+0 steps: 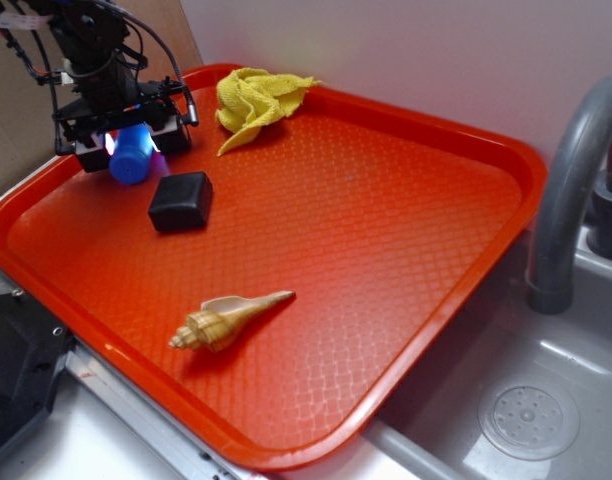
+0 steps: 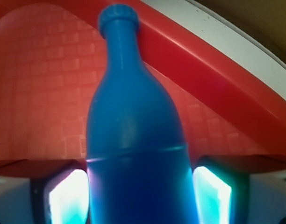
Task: Grab the blue bottle.
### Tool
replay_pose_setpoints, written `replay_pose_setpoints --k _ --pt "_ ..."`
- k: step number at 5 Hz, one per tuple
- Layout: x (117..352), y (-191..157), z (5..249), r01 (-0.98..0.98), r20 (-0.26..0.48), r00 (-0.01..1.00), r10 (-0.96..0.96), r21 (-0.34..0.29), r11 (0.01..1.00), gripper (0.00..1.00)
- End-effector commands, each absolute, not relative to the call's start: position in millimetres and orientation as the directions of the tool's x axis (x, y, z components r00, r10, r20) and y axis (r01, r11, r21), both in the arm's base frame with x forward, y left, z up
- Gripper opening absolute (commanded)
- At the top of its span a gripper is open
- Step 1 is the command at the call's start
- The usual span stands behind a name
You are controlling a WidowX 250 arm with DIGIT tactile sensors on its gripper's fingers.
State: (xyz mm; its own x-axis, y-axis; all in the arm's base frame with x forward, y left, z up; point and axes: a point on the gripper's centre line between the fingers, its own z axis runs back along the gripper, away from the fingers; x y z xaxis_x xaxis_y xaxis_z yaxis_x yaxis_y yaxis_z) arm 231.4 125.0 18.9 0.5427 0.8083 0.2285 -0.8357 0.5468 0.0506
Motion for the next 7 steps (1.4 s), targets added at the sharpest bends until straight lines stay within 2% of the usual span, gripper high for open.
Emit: replay_pose_setpoints --k 1,3,4,5,6,7 --pt "225.3 129.1 26.0 -0.778 0.212 0.619 0.756 0.029 0.628 0.00" --pt "243.3 106.2 100.4 -0.508 0.163 0.854 0.495 0.050 0.860 0.00" --pt "245.5 78.6 146.4 -0.335 0.202 0.923 0.326 0.006 0.942 0.00" --pt "244.5 44.2 179.4 -0.214 0.236 0.949 0.210 -0.009 0.977 0.00" --pt "234.1 14.7 212.5 -0.163 0.278 0.944 0.177 -0.074 0.984 0.00" --pt "232.1 7.0 219.8 -0.192 0.245 0.943 0.226 -0.156 0.969 0.00"
